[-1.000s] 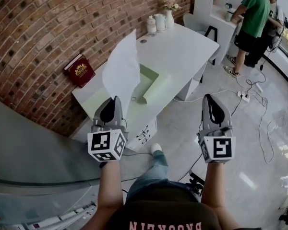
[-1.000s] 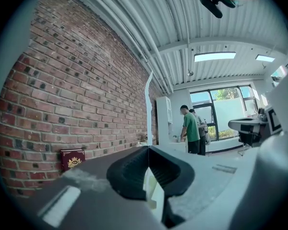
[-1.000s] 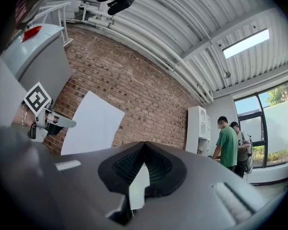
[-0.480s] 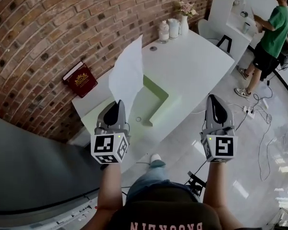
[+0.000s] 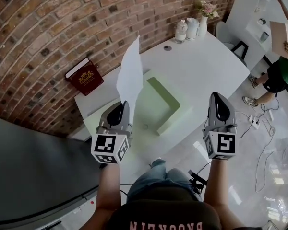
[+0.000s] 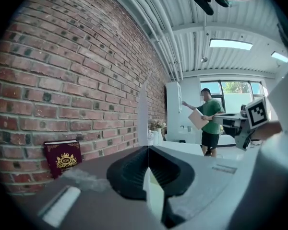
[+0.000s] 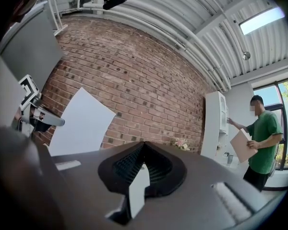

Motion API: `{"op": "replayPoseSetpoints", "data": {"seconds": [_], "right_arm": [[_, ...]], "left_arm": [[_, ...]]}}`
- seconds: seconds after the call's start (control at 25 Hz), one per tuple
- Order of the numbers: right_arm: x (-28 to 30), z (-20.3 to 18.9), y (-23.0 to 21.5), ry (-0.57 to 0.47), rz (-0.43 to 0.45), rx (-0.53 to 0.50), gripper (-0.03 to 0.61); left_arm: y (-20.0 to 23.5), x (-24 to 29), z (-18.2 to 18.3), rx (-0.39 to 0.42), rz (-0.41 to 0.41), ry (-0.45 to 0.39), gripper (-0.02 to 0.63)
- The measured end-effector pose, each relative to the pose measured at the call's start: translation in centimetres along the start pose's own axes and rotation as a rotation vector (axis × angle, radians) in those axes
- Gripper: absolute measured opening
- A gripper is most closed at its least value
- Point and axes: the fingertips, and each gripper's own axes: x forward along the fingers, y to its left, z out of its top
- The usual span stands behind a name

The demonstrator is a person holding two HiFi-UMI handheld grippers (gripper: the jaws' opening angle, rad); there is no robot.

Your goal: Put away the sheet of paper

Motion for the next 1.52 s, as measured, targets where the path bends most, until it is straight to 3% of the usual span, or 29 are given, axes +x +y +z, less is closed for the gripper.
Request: {"op": "replayPoseSetpoints", "data": {"seconds": [0.44, 0.84, 1.04, 1.28, 1.52], "right_arm": [[3.5, -2.6, 1.9, 0.057, 0.102, -0.002, 0.000], [7.6, -4.3, 1.2, 0.070, 0.176, 0.003, 0.002], [9.6, -4.9, 1.2, 0.078, 0.212, 0.019, 0.001], [11.5, -5.1, 4.0, 0.073, 0.288, 0.017, 0.002], [12.3, -5.7, 7.1, 0.105, 0.368, -0.009, 0.002]], "left_arm": [[1.7, -0.5, -1.7, -0.163, -0.008, -0.021, 0.002], [2.3, 0.2, -4.3, -0.231, -0.044, -0.006, 0.002], [2.2, -0.1, -5.2, -0.370, -0.095, 0.001, 0.002], [2.9, -1.0, -8.2, -0.471, -0.039, 0.111, 0.002], [4.0, -1.7, -11.3, -0.676, -0.014, 0.162, 0.002]]}}
